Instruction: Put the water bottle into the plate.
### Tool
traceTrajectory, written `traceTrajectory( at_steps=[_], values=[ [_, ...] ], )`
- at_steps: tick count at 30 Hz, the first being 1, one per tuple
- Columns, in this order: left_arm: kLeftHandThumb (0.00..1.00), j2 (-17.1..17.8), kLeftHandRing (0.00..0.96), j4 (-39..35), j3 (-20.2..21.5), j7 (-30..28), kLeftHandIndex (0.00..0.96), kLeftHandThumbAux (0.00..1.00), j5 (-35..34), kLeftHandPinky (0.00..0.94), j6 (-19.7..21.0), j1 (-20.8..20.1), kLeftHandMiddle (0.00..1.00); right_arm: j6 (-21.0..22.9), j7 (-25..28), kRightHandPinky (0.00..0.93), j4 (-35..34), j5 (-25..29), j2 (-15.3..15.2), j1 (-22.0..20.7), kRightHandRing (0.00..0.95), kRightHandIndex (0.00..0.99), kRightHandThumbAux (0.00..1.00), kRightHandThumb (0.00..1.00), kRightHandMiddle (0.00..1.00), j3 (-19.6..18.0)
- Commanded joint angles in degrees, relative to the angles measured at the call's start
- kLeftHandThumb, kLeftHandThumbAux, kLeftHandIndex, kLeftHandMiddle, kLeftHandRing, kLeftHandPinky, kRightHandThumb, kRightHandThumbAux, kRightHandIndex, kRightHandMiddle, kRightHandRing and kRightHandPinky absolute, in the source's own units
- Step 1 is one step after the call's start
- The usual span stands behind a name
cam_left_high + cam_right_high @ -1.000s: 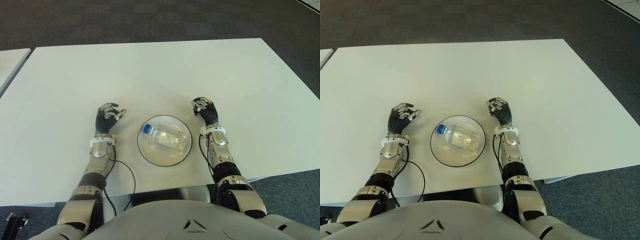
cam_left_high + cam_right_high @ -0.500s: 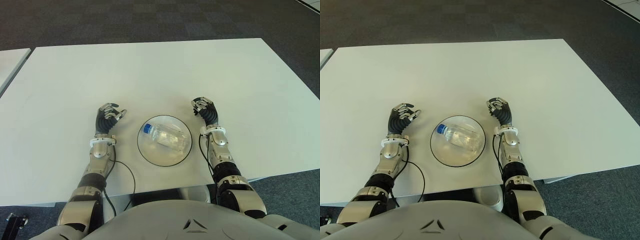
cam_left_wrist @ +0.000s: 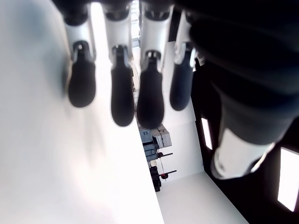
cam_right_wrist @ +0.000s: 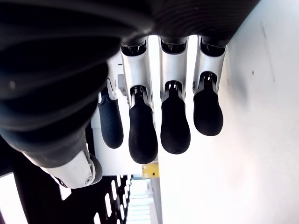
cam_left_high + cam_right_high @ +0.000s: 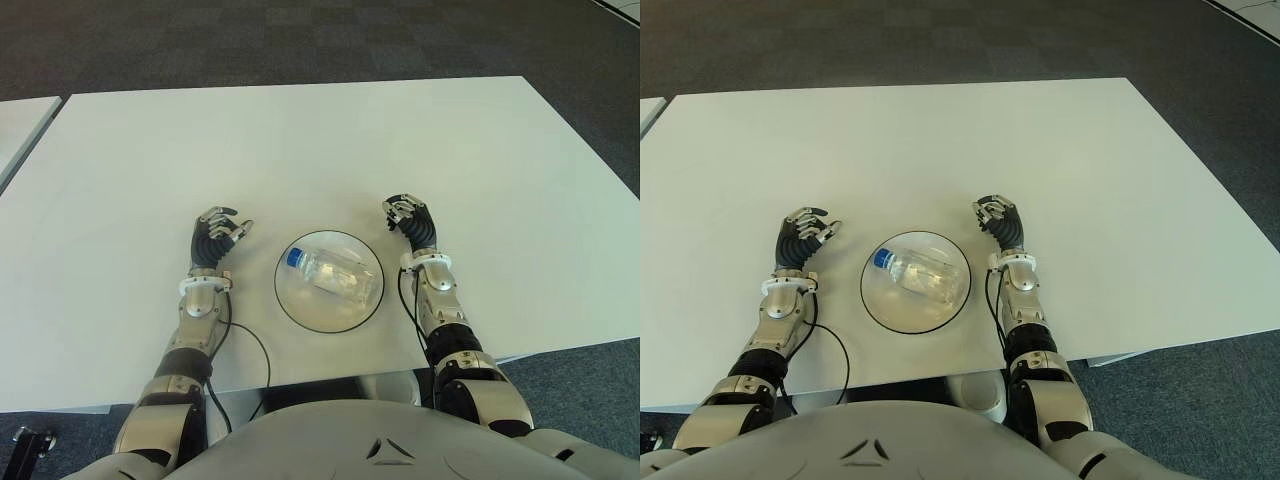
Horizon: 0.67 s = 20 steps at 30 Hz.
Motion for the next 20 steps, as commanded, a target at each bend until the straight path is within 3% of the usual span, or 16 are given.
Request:
traceTrajectory(
  at_steps=[1,20],
  values=[
    [0.705,-0.12,0.671,-0.51,-0.23,-0.34,0.432,0.716,0.32,0.667,1.44,1.2,0.674,1.11,0.01,0.696,0.79,0.03,0.01,1.06,0.695,0.439,0.729,0.707,0.706,0.06],
    [0.705,0.0,0.674,-4.04,-0.6,0.69,0.433,0.716,2.18,0.669,2.7,2.51,0.674,1.52,-0.12,0.684,0.72,0.21,0.09,1.0,0.68,0.438,0.729,0.708,0.69,0.02]
  ],
)
